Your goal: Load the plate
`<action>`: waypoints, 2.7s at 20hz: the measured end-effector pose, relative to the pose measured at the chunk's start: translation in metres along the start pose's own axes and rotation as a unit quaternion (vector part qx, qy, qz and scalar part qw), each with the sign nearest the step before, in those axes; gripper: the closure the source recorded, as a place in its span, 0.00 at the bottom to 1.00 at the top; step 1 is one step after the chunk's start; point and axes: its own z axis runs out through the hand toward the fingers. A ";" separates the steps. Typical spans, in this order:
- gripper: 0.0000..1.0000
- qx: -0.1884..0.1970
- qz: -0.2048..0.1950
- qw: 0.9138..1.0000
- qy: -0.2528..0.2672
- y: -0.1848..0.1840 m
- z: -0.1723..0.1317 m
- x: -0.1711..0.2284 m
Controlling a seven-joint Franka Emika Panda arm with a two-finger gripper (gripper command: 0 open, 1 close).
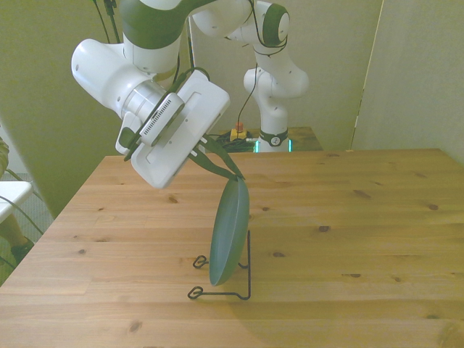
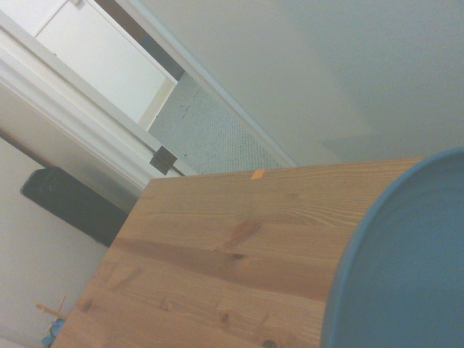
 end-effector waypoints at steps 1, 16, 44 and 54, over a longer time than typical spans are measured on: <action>1.00 0.000 0.000 1.000 0.000 0.001 0.000 0.001; 1.00 0.000 -0.002 1.000 -0.003 0.010 0.008 0.014; 0.00 -0.013 0.003 1.000 -0.020 0.017 0.026 0.020; 0.00 -0.014 -0.004 1.000 -0.016 0.006 0.019 0.015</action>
